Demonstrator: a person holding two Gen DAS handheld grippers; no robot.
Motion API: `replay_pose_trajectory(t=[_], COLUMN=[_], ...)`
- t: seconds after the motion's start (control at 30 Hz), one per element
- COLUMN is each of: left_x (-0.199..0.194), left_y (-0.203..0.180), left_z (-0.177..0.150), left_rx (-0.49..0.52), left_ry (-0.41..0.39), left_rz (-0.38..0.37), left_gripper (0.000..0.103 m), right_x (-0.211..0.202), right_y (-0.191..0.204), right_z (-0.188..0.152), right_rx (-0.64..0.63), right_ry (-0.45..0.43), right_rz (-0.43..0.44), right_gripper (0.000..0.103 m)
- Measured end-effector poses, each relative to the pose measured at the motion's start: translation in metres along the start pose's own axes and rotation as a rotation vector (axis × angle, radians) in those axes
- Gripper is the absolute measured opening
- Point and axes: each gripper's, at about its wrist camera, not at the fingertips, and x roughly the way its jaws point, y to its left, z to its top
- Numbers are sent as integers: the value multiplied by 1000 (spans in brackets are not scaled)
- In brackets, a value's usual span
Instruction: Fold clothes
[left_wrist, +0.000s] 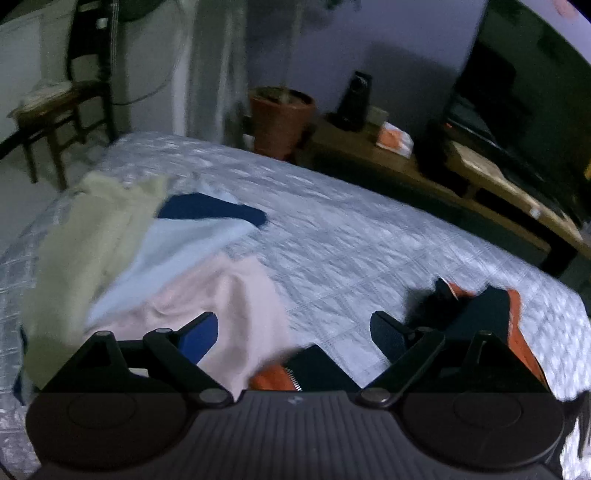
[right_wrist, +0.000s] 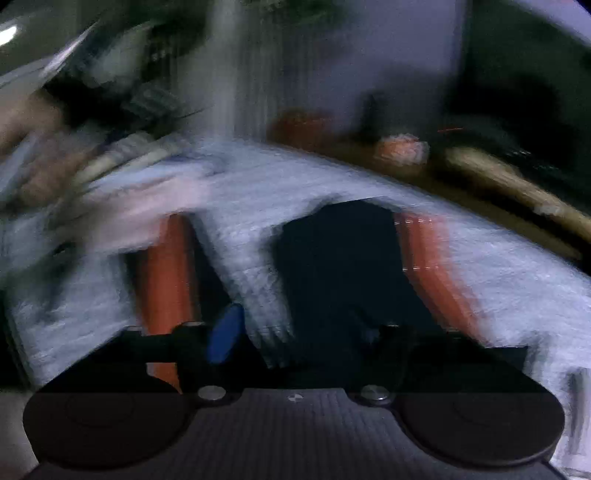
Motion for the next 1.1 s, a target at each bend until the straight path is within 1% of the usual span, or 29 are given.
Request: replay_pose_trajectory(t=[0.03, 0.1, 0.13, 0.23, 0.27, 0.33, 0.37, 0.47, 0.53, 0.57, 0.6, 0.63, 0.77, 0.8, 0.87, 0.93, 1.07, 1.1], left_x=[0, -1, -1, -3, -4, -5, -5, -5, -5, -6, -6, -6, -6, -6, -7, -8, -8, -8], left_y=[6, 18, 23, 35, 38, 42, 44, 49, 53, 55, 56, 58, 60, 60, 61, 62, 66, 67], left_z=[3, 8, 10, 15, 16, 18, 19, 20, 19, 20, 20, 20, 21, 21, 21, 21, 23, 24], left_rx=[-16, -49, -60, -85, -90, -93, -95, -111, -118, -121, -125, -128, -133, -134, -138, -142, -163, -170], left_ry=[-2, -5, -6, -8, -9, -15, -17, -14, -14, -15, -15, -15, -16, -16, -19, -22, -27, -28], left_rz=[5, 16, 18, 16, 12, 11, 12, 13, 15, 14, 14, 14, 9, 8, 8, 8, 14, 15], left_gripper=[88, 88, 88, 88, 88, 88, 88, 88, 88, 88, 88, 88, 88, 88, 88, 88, 88, 88], right_x=[13, 43, 54, 99, 105, 117, 121, 143, 158, 160, 165, 166, 160, 157, 145, 124, 49, 29], right_y=[23, 57, 62, 59, 60, 63, 68, 77, 76, 74, 74, 70, 45, 37, 17, -9, -46, -46], right_z=[1, 0, 0, 6, 11, 22, 28, 41, 47, 48, 50, 53, 58, 60, 69, 85, 131, 140], right_rx=[-40, -69, -49, 83, 93, 109, 89, 41, 53, 54, 59, 84, 170, 196, 240, 280, 270, 261], right_ry=[34, 107, 119, 168, 159, 140, 133, 138, 148, 130, 130, 133, 107, 95, 49, -28, -259, -314], right_rz=[38, 115, 124, 139, 143, 151, 165, 167, 148, 133, 118, 125, 155, 155, 127, 87, 58, 58], right_gripper=[70, 62, 61, 58, 60, 59, 59, 59, 57, 47, 19, 15, 12, 11, 11, 11, 11, 11])
